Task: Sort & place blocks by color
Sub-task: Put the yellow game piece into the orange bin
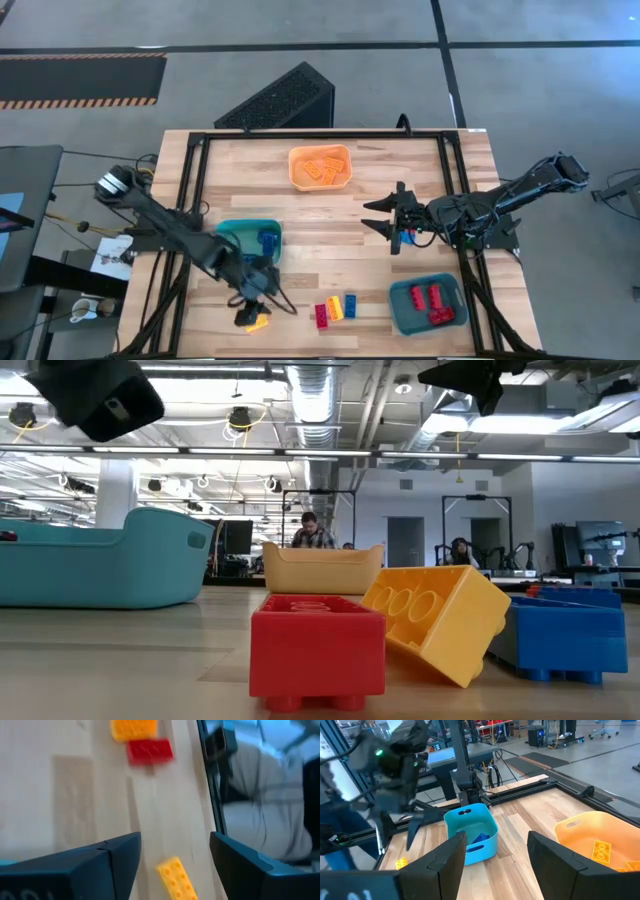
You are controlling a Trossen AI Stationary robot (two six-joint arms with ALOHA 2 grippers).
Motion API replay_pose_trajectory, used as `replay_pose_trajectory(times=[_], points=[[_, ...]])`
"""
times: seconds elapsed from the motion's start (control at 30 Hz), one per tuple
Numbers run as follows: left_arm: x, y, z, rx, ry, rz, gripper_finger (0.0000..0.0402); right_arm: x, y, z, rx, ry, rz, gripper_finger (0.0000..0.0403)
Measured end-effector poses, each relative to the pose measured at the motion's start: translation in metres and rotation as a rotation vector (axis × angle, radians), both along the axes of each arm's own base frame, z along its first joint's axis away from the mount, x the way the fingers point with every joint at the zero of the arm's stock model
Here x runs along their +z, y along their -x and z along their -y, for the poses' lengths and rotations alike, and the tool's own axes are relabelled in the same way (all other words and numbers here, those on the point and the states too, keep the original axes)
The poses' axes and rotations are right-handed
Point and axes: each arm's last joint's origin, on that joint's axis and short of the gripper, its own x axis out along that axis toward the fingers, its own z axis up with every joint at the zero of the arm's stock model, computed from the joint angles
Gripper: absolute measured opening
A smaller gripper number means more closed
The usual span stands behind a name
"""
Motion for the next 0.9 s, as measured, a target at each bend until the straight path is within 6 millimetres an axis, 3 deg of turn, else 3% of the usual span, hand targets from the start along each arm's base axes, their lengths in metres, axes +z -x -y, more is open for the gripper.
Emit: replay_pose_trajectory(times=[0.2, 0.4, 0.63, 0.9], points=[[-0.017, -0.012, 0.023, -0.053, -0.05, -0.241, 0.0241, 0.0, 0.0, 0.0, 0.001, 0.0, -0.003, 0.0235], [-0.041, -0.012, 0.039, -0.053, -0.017, -0.414, 0.0291, 0.0, 0.0, 0.0, 0.001, 0.0, -0.003, 0.0235], [-0.049, -0.008, 0.04, 0.004, -0.064, -0.472, 0.0347, 0.0, 0.0, 0.0, 0.0, 0.001, -0.003, 0.0235], [-0.049, 0.002, 0.052, 0.063, -0.14, -0.418, 0.0353, 0.0, 0.0, 0.0, 0.0, 0.001, -0.004, 0.0235]])
